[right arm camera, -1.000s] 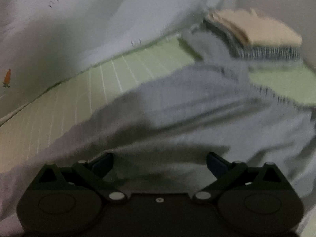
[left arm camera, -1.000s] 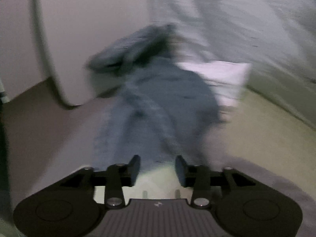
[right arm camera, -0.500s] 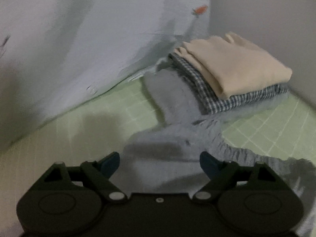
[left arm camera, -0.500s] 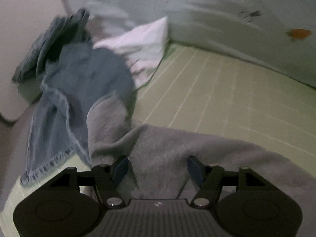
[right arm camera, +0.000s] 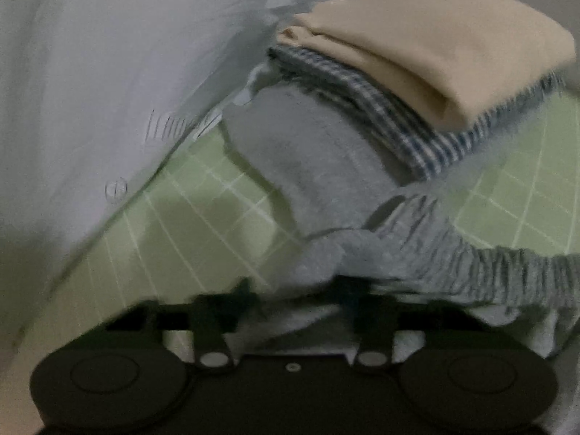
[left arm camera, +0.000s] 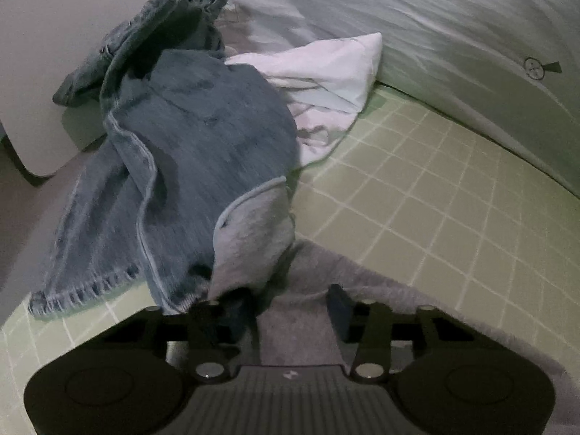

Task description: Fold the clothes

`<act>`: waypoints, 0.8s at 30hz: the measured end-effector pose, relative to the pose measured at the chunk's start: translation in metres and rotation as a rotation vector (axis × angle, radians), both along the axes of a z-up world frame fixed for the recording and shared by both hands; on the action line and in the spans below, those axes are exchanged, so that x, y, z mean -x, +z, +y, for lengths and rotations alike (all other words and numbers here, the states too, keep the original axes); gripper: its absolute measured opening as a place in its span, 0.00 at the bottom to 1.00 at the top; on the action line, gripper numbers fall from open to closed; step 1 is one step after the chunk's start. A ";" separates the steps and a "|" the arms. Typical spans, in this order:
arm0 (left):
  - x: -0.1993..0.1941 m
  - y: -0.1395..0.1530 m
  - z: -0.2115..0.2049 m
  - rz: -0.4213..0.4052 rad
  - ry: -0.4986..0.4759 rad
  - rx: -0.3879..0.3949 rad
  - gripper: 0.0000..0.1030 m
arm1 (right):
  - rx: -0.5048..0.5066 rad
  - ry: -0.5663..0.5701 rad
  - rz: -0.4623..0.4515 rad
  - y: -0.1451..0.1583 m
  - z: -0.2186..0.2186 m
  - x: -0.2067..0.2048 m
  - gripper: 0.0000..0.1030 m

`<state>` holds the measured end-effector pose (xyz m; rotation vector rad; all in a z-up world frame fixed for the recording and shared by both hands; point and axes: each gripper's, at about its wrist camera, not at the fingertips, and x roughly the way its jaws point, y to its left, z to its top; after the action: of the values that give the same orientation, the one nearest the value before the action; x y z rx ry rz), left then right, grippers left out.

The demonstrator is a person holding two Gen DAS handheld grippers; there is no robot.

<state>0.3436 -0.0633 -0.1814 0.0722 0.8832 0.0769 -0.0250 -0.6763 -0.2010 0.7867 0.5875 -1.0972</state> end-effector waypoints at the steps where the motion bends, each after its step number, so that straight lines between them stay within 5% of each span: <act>1: -0.001 -0.001 0.000 -0.006 -0.006 -0.018 0.39 | 0.004 0.030 -0.002 0.000 0.005 -0.003 0.09; 9: -0.018 -0.002 0.026 -0.016 0.084 -0.046 0.39 | 0.044 0.258 -0.015 0.003 0.041 -0.050 0.04; 17: -0.032 -0.003 0.023 -0.021 0.123 -0.112 0.39 | 0.082 0.189 -0.026 0.006 -0.045 -0.108 0.03; 24: -0.042 -0.004 -0.004 -0.019 0.085 -0.159 0.40 | 0.169 0.151 0.067 0.003 -0.098 -0.149 0.02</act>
<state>0.3858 -0.0672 -0.1852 0.1825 0.8599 0.2270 0.1243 -0.7745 -0.1978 0.5519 0.5923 -1.0218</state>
